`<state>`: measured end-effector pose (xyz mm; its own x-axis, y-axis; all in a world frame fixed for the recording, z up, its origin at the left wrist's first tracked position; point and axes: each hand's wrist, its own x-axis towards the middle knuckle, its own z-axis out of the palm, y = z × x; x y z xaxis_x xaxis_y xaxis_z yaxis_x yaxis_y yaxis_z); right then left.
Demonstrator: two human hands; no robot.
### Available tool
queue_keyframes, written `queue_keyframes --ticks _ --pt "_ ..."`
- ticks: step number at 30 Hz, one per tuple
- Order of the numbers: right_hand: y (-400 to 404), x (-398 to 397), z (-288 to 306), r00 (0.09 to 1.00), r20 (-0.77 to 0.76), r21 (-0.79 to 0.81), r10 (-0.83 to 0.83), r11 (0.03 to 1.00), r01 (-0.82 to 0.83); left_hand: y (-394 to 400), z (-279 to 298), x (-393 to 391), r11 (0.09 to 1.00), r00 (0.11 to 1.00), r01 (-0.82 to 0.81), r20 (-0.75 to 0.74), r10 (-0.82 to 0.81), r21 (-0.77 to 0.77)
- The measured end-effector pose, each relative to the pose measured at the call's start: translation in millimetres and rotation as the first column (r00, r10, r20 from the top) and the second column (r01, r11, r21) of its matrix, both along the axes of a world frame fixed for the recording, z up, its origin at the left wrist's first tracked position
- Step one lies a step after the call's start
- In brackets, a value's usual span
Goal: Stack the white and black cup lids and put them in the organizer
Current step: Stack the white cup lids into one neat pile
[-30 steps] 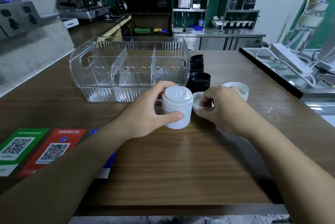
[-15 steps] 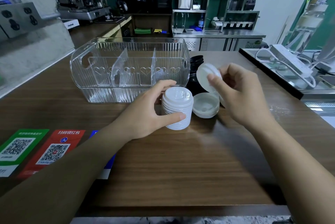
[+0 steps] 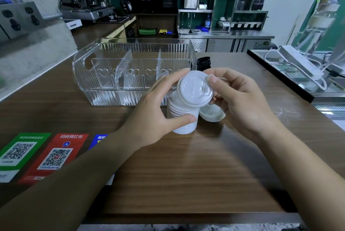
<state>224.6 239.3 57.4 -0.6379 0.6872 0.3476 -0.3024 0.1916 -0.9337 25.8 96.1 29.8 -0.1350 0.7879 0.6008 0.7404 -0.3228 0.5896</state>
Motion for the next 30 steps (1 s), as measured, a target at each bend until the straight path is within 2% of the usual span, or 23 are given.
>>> queue_keyframes --ticks 3,7,10,13,15,21,26,30 --pt "-2 -3 -3 0.999 0.02 0.016 0.041 0.999 -0.042 1 0 1 0.999 1.0 -0.008 0.008 0.008 0.034" --pt "-4 -1 -2 0.999 0.049 0.111 -0.001 0.994 -0.005 3 -2 -1 0.998 1.0 -0.028 -0.012 0.029 0.06" --pt "-7 2 0 0.996 0.069 0.255 -0.056 0.966 0.037 4 -2 -3 0.996 0.998 -0.055 -0.006 0.056 0.069" --pt "-9 4 0 0.985 0.142 0.495 -0.102 0.868 0.019 3 -1 -4 0.992 0.995 -0.1 0.014 0.099 0.071" --pt "-9 3 -2 0.974 0.182 0.577 -0.132 0.817 0.003 4 -1 -5 0.99 0.992 -0.129 0.02 0.128 0.06" --pt "-7 0 -9 0.941 0.241 0.611 -0.236 0.791 0.042 5 -6 -10 0.986 0.985 -0.168 -0.036 0.168 0.0" --pt "-3 -3 -15 0.89 0.302 0.651 -0.342 0.756 0.07 4 -7 -15 0.981 0.991 -0.133 -0.033 0.13 -0.14" --pt "-3 -5 -17 0.882 0.327 0.657 -0.341 0.752 0.047 6 -10 -19 0.953 0.993 -0.114 -0.017 0.114 -0.281"
